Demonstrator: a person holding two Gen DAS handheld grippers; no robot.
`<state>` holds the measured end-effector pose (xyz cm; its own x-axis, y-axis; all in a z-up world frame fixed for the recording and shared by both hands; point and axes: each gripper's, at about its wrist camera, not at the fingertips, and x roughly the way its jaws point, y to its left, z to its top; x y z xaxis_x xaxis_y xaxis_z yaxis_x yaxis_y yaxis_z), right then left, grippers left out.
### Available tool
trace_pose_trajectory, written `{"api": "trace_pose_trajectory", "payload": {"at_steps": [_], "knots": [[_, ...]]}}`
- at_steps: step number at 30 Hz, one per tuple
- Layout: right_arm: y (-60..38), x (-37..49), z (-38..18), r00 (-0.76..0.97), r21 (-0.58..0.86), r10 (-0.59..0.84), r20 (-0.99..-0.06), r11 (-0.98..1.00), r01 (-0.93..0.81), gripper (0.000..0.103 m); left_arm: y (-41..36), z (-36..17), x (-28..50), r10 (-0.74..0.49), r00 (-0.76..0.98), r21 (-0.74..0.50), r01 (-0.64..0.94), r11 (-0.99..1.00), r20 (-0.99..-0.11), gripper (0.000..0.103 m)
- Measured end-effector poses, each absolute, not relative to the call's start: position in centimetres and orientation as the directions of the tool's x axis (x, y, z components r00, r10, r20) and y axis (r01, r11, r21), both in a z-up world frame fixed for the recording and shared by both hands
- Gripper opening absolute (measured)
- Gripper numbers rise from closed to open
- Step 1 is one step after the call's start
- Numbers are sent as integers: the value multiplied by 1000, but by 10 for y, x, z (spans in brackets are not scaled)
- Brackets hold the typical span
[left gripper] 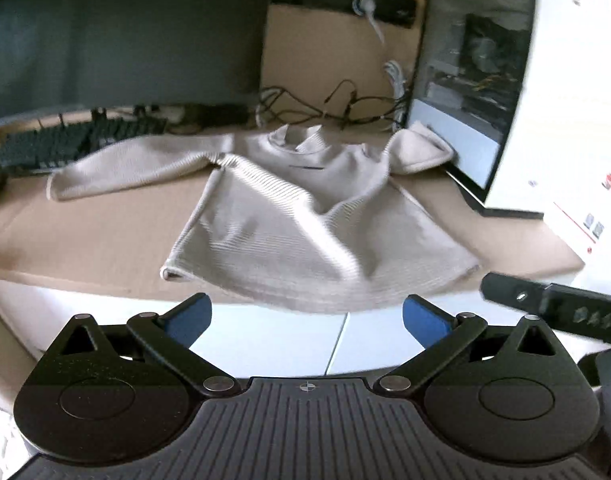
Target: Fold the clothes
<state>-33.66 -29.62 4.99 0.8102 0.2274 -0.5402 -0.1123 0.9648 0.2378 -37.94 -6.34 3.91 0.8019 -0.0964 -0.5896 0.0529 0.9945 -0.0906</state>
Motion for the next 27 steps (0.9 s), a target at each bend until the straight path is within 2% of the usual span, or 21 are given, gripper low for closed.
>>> {"api": "trace_pose_trajectory", "payload": {"at_steps": [3, 5, 8, 17, 27], "knots": [[-300, -351, 55, 789, 228, 255, -558, 962, -149, 103, -69, 49, -394, -86, 779, -94, 35, 995, -621, 103], [-304, -360, 71, 825, 188, 239, -513, 968, -164, 103, -71, 56, -402, -88, 793, -102, 33, 994, -603, 103], [-306, -367, 74, 828, 188, 243, -505, 967, -170, 103, -73, 65, -412, -91, 812, -114, 30, 993, -577, 103], [-312, -387, 83, 838, 187, 257, -481, 964, -188, 103, -82, 66, -426, -90, 798, -115, 26, 993, -595, 103], [-306, -396, 90, 835, 168, 291, -467, 956, -239, 103, -76, 73, -431, -34, 801, -100, -32, 994, -598, 103]]}}
